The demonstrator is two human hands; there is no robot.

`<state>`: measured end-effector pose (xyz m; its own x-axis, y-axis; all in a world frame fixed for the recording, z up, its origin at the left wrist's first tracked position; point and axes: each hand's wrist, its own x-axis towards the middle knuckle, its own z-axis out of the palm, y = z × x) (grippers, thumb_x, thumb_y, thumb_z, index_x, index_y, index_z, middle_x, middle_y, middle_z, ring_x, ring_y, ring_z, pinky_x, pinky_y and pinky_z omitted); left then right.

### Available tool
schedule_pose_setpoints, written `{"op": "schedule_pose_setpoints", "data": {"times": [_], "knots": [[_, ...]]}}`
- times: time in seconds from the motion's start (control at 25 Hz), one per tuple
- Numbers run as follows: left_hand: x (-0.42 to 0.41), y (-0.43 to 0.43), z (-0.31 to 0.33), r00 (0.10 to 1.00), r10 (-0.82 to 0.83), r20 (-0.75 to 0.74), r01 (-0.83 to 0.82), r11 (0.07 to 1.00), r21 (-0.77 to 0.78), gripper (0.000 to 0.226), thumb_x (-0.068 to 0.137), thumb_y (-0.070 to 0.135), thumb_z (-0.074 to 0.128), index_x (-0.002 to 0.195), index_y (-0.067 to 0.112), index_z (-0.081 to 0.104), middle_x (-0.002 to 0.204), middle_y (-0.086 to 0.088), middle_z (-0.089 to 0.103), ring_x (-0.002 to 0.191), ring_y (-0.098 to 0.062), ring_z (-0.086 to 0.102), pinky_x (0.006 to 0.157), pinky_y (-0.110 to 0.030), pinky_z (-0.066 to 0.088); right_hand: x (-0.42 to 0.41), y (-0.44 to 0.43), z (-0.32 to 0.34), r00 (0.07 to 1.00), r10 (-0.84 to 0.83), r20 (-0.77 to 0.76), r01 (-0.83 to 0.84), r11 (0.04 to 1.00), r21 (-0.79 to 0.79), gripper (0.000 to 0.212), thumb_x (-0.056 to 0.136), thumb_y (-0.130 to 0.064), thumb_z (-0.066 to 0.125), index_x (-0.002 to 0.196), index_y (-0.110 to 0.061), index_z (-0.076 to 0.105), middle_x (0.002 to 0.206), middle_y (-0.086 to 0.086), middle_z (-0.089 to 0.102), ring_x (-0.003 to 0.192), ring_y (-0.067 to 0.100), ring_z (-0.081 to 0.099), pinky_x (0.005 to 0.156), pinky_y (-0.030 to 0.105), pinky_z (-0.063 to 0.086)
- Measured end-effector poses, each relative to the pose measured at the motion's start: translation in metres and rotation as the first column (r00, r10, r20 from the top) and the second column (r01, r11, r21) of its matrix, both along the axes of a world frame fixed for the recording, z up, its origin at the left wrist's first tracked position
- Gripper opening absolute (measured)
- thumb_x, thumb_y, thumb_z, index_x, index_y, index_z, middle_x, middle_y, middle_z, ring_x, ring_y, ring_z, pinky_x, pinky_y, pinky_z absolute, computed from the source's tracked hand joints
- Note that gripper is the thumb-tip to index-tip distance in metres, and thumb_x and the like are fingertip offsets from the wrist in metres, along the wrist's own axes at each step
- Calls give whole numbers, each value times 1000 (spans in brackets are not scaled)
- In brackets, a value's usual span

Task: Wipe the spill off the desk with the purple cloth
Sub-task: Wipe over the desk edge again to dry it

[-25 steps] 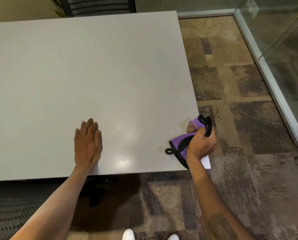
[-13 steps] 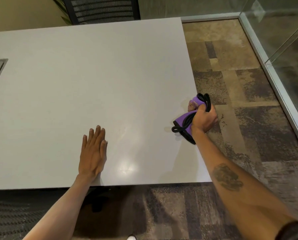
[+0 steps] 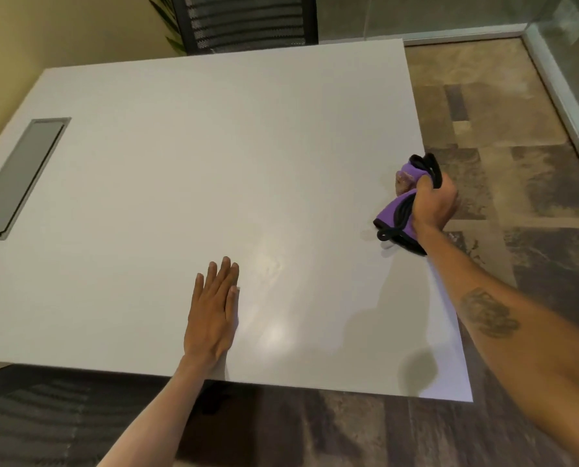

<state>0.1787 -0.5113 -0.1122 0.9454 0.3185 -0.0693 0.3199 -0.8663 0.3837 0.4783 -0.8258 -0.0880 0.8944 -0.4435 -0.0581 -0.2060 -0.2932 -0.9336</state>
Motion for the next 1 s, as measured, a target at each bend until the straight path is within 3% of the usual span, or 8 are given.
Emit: {"op": "schedule_pose_setpoints", "data": {"times": [0.16, 0.28, 0.4, 0.52, 0.68, 0.8, 1.0], "knots": [[1, 1, 1, 1000, 0, 11, 0, 1000, -14, 52, 112, 40, 14, 162, 29, 24, 170, 17, 11, 156, 3, -6, 127, -23, -9, 17, 5, -2, 988, 155, -21, -156, 984, -86, 32, 79, -27, 51, 100, -20, 73, 81, -1, 64, 79, 21, 59, 69, 25, 49], [0, 1, -1, 1000, -16, 27, 16, 1000, -7, 55, 111, 41, 10, 162, 27, 24, 170, 15, 13, 158, -1, -3, 129, -27, -7, 6, 14, 1, 944, 330, -13, -329, 937, -118, 19, 79, -23, 51, 89, -29, 66, 69, -11, 59, 71, 17, 56, 54, 10, 40], [0, 3, -4, 999, -26, 33, 25, 1000, 17, 53, 111, 35, 12, 162, 25, 24, 170, 12, 15, 159, -8, 4, 130, -32, -1, -15, 29, 0, 883, 467, -41, -468, 871, -151, 24, 81, -18, 51, 93, -29, 69, 74, -6, 64, 70, 11, 58, 60, 20, 43], [0, 5, -7, 999, -43, 30, 41, 997, 67, 52, 111, 16, 22, 163, 21, 22, 170, 8, 16, 160, -15, 8, 131, -37, 2, -47, 49, -2, 831, 553, -52, -555, 819, -144, 24, 81, -19, 51, 90, -35, 66, 73, -11, 65, 65, -3, 58, 59, 15, 42], [0, 5, -7, 1000, 6, 23, -8, 992, 129, 54, 109, 13, 28, 163, 15, 22, 171, -2, 14, 160, -26, 8, 130, -50, 1, -92, 86, -6, 770, 631, -94, -638, 761, -119, 21, 79, -29, 52, 88, -42, 66, 75, -13, 70, 73, 8, 66, 65, 25, 51], [-2, 5, -6, 996, 89, 29, -93, 962, 256, 53, 108, 15, 32, 161, 12, 27, 169, -10, 23, 158, -34, 14, 126, -61, -2, -123, 116, -6, 698, 712, -81, -715, 687, -130, 25, 79, -31, 52, 78, -54, 61, 72, -25, 67, 68, -4, 63, 62, 16, 44], [0, 10, -7, 992, 103, 78, -106, 994, 35, 54, 106, 5, 30, 159, 15, 34, 168, -8, 26, 158, -28, 17, 130, -45, 5, -166, 148, -4, 593, 802, -74, -804, 585, -102, 16, 77, -30, 51, 78, -42, 62, 74, -14, 69, 75, 12, 66, 68, 26, 49]]}}
